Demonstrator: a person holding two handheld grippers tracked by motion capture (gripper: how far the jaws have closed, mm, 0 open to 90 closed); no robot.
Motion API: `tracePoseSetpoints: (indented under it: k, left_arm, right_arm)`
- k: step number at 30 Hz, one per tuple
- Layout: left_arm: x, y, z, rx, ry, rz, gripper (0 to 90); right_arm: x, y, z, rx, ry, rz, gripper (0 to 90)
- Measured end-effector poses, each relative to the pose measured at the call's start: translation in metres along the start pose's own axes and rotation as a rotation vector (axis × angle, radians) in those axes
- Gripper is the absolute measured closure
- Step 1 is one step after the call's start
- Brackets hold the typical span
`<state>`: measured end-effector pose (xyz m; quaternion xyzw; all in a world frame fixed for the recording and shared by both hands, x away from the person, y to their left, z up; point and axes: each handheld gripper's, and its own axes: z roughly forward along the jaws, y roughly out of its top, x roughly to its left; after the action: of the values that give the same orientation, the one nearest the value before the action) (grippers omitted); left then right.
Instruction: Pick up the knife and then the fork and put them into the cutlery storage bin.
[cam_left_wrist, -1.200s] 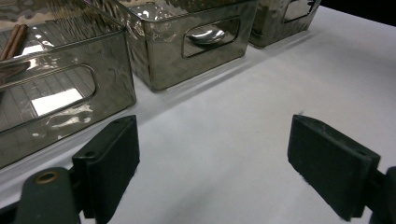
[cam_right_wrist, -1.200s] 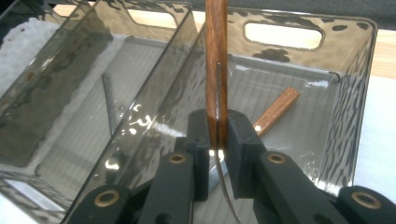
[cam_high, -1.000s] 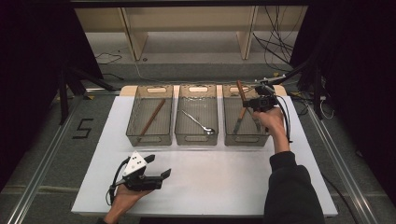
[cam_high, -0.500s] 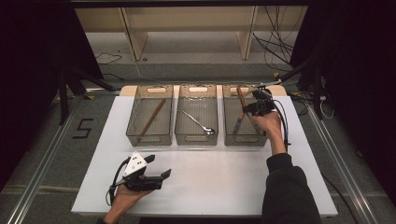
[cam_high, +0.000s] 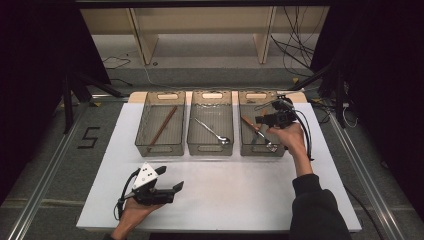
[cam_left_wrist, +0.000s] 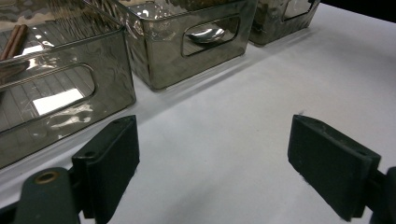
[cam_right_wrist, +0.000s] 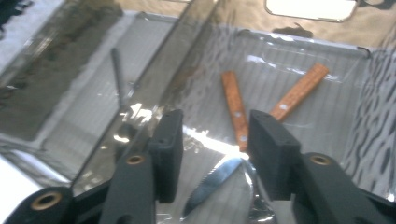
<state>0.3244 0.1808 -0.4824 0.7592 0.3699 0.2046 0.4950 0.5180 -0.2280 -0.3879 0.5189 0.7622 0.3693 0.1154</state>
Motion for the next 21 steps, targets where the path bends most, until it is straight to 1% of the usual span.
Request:
tracePoseSetpoints:
  k: [3,9,12,13,18,21]
  left_arm:
    - [0.000,0.000,0.000,0.002,0.001,-0.002,16.6]
    - [0.000,-0.001,-0.001,0.005,0.003,0.001,16.6]
    - [0.001,-0.001,0.000,0.006,0.001,-0.006,16.6]
    - [0.001,-0.001,0.001,0.009,0.001,-0.007,16.6]
    - [0.001,-0.002,0.000,0.009,-0.001,-0.004,16.4]
    - [0.002,-0.002,0.000,0.010,0.000,-0.009,16.4]
  right_arm:
    - [0.004,-0.005,-0.005,-0.022,0.016,-0.016,49.3]
    - [0.008,-0.014,-0.012,-0.054,0.038,-0.025,43.8]
    - [0.010,-0.018,-0.012,-0.069,0.031,-0.024,39.8]
    - [0.011,-0.020,-0.012,-0.079,0.041,-0.016,39.2]
    - [0.019,-0.029,-0.016,-0.134,0.073,-0.009,35.6]
    - [0.028,-0.035,-0.021,-0.172,0.128,-0.016,33.2]
